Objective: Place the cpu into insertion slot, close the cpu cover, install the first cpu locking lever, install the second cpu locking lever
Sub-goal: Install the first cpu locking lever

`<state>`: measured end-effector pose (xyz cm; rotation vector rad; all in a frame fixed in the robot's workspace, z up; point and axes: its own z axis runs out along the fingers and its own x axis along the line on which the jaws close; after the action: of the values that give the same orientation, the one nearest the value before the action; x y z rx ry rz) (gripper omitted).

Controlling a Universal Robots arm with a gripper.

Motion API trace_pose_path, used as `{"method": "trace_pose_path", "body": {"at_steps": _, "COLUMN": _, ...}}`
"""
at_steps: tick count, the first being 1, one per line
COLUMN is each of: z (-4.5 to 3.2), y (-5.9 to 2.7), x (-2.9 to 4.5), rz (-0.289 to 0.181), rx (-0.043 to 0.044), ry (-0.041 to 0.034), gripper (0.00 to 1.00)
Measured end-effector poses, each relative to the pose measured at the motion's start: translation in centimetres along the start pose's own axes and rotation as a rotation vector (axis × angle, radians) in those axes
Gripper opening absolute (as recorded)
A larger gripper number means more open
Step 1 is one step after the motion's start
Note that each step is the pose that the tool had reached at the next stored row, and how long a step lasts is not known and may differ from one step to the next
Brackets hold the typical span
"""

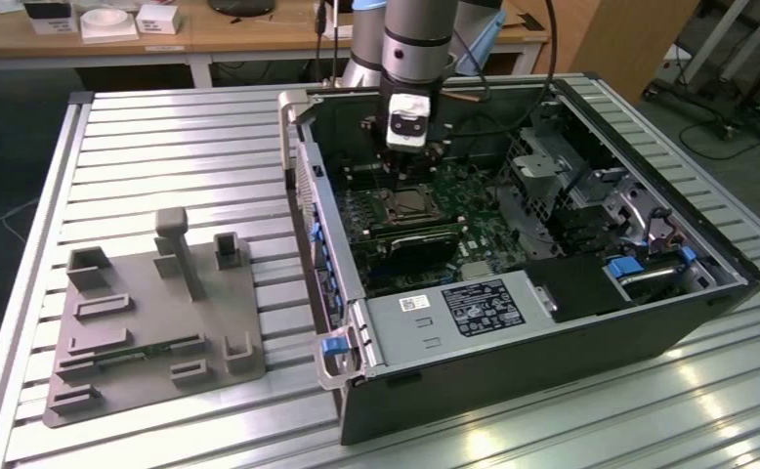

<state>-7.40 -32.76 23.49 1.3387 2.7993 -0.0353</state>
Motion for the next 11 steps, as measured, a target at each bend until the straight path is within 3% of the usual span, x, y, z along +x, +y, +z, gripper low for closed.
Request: {"method": "trace_pose_path", "body": {"at_steps": 11, "z": 0.07, "y": 0.0, "x": 0.0, "rz": -0.199, "rx": -0.0089, "ry": -0.0008, "gripper": 0.1}}
